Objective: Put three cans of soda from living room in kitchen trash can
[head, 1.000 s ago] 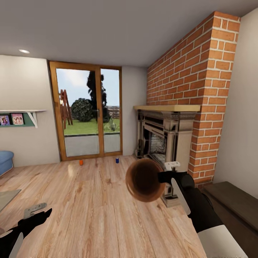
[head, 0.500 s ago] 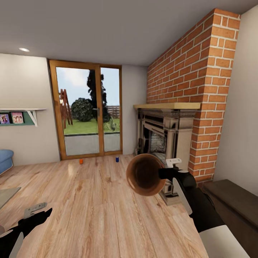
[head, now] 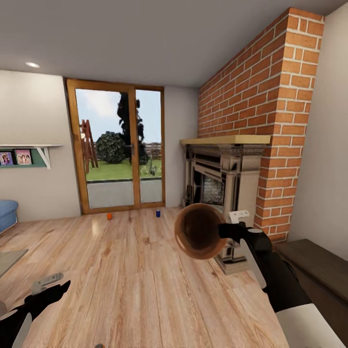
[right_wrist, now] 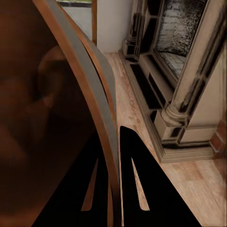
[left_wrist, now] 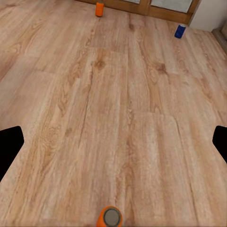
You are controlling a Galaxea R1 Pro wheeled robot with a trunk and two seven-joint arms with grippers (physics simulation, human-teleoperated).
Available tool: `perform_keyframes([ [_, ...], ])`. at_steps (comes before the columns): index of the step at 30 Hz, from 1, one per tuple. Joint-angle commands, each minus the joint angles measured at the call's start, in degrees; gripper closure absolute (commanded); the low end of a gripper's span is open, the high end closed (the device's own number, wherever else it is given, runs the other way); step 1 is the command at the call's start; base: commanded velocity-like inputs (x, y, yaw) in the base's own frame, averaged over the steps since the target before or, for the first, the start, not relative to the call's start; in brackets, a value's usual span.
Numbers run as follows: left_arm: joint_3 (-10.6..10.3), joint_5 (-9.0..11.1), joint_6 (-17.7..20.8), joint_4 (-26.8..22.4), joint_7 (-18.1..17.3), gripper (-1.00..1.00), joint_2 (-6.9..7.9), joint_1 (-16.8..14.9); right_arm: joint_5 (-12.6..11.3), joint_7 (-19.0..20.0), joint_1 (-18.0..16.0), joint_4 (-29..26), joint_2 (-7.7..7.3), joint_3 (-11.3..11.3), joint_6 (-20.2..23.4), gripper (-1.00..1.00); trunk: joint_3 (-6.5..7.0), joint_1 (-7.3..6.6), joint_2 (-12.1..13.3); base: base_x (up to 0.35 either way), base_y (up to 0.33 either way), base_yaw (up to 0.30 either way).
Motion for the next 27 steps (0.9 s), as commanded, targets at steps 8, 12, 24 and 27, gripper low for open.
perform_keyframes([
  [8, -0.1, 0.0, -0.1, 0.0, 0.0, -1.00, -0.07, 0.0, -0.7, 0.4, -0.3, -0.1, -0.71, -0.5, -0.1, 1.00, -1.43, 1.76, -3.2, 0.000, 0.000, 0.000],
  [12, -0.1, -0.1, -0.1, 0.2, 0.0, -1.00, -0.41, 0.0, -0.6, 0.5, -0.3, -0.1, -1.06, -0.6, -0.1, 1.00, -2.15, 2.64, -4.8, 0.000, 0.000, 0.000],
  [24, -0.3, -2.2, -3.4, 0.3, 3.0, -1.00, -5.56, 0.0, -0.6, 4.6, -0.4, -0.1, -2.62, -0.8, -0.1, 1.00, -4.30, 5.28, -9.6, 0.000, 0.000, 0.000],
  [27, -0.4, -2.6, -3.6, 0.3, 3.4, -1.00, -5.89, -0.1, -0.6, 4.8, -0.4, -0.2, -2.66, -0.8, -0.1, 1.00, -4.84, 5.93, -10.9, 0.000, 0.000, 0.000],
])
